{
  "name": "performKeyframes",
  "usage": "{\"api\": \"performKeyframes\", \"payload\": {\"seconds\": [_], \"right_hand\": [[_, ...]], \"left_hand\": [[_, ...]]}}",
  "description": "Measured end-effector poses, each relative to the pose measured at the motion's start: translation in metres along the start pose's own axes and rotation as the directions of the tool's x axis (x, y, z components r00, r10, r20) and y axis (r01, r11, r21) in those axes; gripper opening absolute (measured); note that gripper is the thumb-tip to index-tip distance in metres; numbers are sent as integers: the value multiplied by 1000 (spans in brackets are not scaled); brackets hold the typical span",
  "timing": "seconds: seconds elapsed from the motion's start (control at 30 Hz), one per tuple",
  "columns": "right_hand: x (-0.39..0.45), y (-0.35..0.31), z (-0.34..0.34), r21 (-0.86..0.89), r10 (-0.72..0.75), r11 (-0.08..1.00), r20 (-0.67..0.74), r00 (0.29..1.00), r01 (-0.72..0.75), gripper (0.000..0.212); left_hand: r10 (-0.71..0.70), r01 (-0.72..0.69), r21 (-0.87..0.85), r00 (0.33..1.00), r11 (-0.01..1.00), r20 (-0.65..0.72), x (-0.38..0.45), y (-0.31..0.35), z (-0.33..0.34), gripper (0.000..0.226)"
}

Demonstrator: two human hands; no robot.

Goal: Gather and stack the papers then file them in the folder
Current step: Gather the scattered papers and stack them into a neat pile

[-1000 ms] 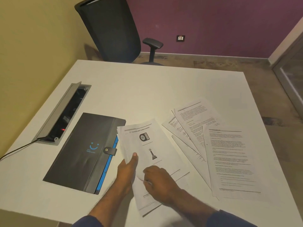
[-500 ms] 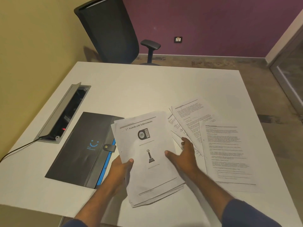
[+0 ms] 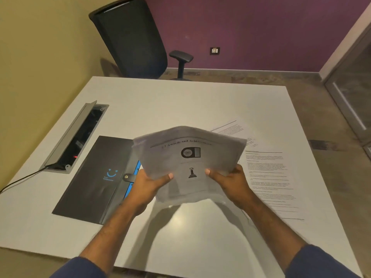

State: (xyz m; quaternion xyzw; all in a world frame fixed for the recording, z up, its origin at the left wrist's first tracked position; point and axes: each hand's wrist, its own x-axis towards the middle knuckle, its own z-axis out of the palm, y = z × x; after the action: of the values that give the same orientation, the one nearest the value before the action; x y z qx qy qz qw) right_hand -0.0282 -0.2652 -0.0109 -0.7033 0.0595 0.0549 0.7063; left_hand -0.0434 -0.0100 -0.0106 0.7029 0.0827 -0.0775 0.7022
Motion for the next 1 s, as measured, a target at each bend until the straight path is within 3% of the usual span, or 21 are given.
{"api": "performKeyframes", "payload": {"seconds": [0.13, 0.23, 0.37, 0.47, 0.53, 0.67, 0.7, 0.73, 0.8, 0.87, 0.93, 1.0], "right_hand": [[-16, 8, -9, 5, -30, 1000, 128, 991, 30, 47], [-21, 32, -17, -63, 15, 998, 147, 989, -5, 34], [-31, 43, -12, 20, -11, 1000, 78, 997, 9, 45], [-33, 45, -7, -45, -8, 999, -10, 1000, 8, 53], [-34, 51, -6, -84, 24, 996, -11, 1000, -24, 46], [-33, 49, -8, -101, 69, 993, 94, 993, -60, 9], [-31, 49, -11, -82, 73, 995, 106, 992, -65, 15], [-29, 49, -15, -77, 76, 995, 79, 994, -70, 24], [-21, 53, -28, -234, 60, 969, -93, 994, -80, 33], [-15, 66, -45, -521, 24, 840, -246, 969, -153, 46], [-13, 77, -61, -779, 53, 552, -321, 945, -296, 56], [-15, 82, -70, -868, 137, 296, -374, 917, -399, 56]], "left_hand": [[0, -4, 92, 999, 996, 37, -6, -4, -1, 52], [-62, 58, 79, 997, 995, 50, -14, -18, 3, 51], [-94, 94, 51, 996, 994, -14, -24, -33, 16, 43], [-97, 100, 62, 994, 993, -59, -28, -40, 24, 34], [-98, 109, 96, 989, 989, -114, -31, -42, 28, 24], [-158, 194, 161, 964, 968, -215, -28, -44, 27, 4], [-174, 215, 167, 957, 962, -233, -27, -44, 26, 6], [-195, 243, 172, 947, 955, -253, -26, -45, 24, 13], [-250, 317, 187, 917, 930, -309, -25, -48, 20, 25], [-299, 374, 159, 884, 914, -359, -24, -54, 14, 34], [-346, 412, 106, 857, 905, -383, -25, -61, 9, 38], [-392, 450, 65, 832, 891, -394, -26, -66, 7, 39]]}}
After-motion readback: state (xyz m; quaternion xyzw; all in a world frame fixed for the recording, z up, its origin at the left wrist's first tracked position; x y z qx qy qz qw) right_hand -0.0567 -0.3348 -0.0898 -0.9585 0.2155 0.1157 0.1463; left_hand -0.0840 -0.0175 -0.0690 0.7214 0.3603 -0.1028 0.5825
